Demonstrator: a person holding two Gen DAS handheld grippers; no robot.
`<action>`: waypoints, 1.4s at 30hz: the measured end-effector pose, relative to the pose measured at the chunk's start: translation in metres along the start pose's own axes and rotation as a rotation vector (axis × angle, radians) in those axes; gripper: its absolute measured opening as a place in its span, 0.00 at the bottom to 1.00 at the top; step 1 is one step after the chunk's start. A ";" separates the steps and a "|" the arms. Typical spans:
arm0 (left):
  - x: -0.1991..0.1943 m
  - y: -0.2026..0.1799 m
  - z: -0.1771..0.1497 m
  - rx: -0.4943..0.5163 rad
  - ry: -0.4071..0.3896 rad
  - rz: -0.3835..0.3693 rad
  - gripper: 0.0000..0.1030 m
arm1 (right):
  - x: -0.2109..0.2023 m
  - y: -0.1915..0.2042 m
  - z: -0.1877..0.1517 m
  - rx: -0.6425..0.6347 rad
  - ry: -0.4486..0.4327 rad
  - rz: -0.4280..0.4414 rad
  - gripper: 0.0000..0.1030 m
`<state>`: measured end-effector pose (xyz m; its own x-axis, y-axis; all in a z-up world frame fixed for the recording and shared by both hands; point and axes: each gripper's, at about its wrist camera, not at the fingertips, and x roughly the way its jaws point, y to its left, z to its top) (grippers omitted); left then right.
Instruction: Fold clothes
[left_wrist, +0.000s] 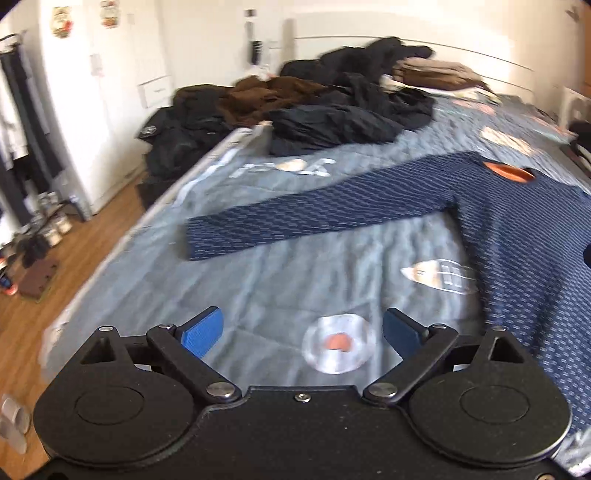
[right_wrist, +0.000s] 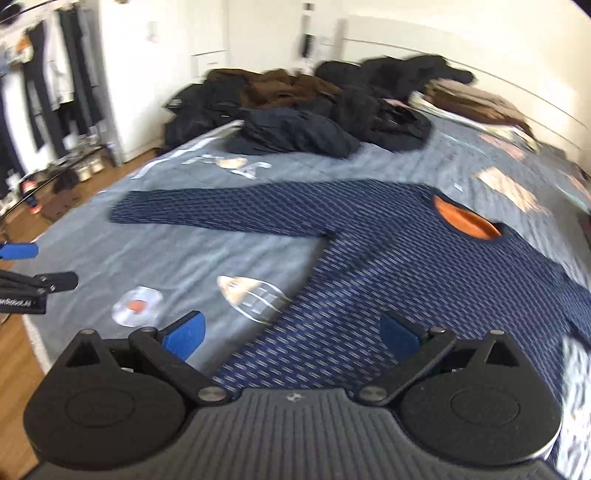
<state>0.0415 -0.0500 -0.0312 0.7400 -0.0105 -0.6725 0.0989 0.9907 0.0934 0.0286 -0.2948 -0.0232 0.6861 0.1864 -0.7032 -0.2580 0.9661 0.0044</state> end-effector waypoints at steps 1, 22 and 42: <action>0.001 -0.008 0.001 0.015 0.000 -0.020 0.90 | -0.002 -0.008 -0.004 0.018 0.005 -0.017 0.98; -0.030 -0.102 0.010 0.205 -0.047 -0.282 0.90 | -0.083 -0.053 -0.057 0.150 -0.034 -0.215 0.98; -0.065 -0.167 -0.004 0.284 -0.043 -0.370 0.90 | -0.157 -0.076 -0.105 0.230 -0.050 -0.335 0.98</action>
